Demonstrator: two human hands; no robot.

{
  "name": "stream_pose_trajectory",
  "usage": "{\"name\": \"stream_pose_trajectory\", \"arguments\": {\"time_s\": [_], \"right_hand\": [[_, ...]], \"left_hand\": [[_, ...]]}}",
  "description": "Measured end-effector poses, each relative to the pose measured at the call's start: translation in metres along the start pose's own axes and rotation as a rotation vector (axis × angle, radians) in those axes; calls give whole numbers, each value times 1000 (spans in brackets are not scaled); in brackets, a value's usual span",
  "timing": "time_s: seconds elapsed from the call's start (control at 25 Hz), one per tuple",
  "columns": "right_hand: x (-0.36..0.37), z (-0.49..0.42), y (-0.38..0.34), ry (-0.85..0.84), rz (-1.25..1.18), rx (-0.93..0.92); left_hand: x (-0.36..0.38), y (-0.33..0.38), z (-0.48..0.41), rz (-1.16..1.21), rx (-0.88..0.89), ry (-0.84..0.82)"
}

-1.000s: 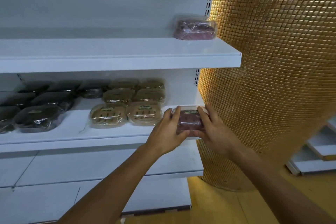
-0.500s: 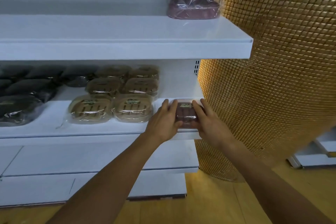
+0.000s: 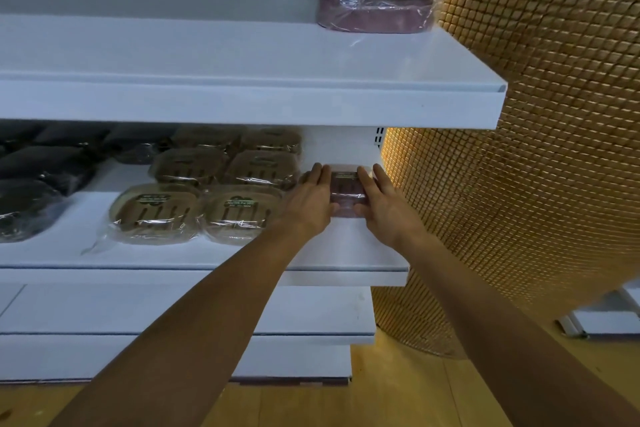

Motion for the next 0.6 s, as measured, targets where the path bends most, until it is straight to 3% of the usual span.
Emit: {"name": "stream_pose_trajectory", "arguments": {"time_s": [0.36, 0.6], "right_hand": [[0, -17, 1, -17, 51, 35], [15, -52, 11, -8, 88, -2]], "left_hand": [[6, -6, -16, -20, -29, -56], [7, -10, -51, 8, -26, 12]]}}
Point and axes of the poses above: each hand's wrist, its own z-axis away from the middle knuckle, its own x-axis out of the palm, y = z × x, the point moved 9 cm from there along -z, towards the middle knuckle, and after that the axes turned 9 degrees about z, right-handed, at the moved point
